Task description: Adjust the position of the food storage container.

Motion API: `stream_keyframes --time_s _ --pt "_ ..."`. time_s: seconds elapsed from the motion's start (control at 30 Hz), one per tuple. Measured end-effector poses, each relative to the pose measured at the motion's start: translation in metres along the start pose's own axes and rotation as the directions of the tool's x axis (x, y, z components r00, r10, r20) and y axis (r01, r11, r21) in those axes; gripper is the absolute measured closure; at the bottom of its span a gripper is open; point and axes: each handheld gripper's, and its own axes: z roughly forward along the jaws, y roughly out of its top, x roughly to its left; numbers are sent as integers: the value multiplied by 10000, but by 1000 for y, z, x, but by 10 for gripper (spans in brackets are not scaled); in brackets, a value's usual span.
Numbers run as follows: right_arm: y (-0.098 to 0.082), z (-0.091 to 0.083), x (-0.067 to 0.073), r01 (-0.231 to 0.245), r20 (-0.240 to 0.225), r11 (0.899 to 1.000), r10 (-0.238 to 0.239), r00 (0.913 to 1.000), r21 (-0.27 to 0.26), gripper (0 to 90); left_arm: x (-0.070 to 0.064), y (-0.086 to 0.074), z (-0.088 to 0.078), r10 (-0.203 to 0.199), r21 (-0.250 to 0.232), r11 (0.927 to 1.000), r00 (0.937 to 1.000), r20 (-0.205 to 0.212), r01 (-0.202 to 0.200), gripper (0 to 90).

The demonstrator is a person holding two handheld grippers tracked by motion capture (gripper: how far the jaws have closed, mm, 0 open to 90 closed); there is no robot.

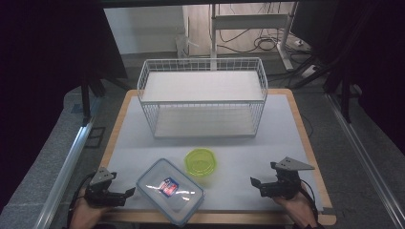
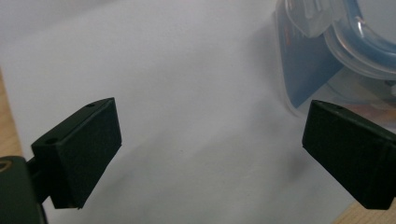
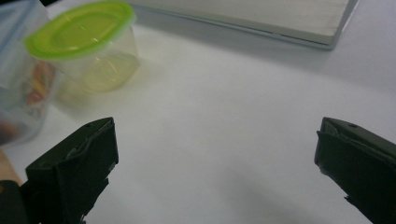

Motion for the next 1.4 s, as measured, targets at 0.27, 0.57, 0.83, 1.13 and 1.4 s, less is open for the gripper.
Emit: stream_keyframes --time_s 0.27,0.57,0.83,1.13,1.4 --pt "-1 6 5 421 -2 9980 -421 9991 475 0 -1 1 -2 -27 -277 9996 9999 -140 23 66" --pt "-1 9 6 477 30 9952 -482 9988 850 50 -2 2 1 120 -266 9996 9998 -176 -125 99" --pt "5 8 11 679 52 9920 -689 9976 1059 220 -5 3 1 410 -295 9987 9981 -458 -424 150" --pt "25 22 28 1184 -1694 9843 -955 9809 1310 762 -5 3 2 461 -313 9984 9977 -495 -477 165" --pt "65 56 65 2615 -2530 9561 -2225 9415 1323 899 -5 3 2 439 -325 9984 9979 -477 -455 175"
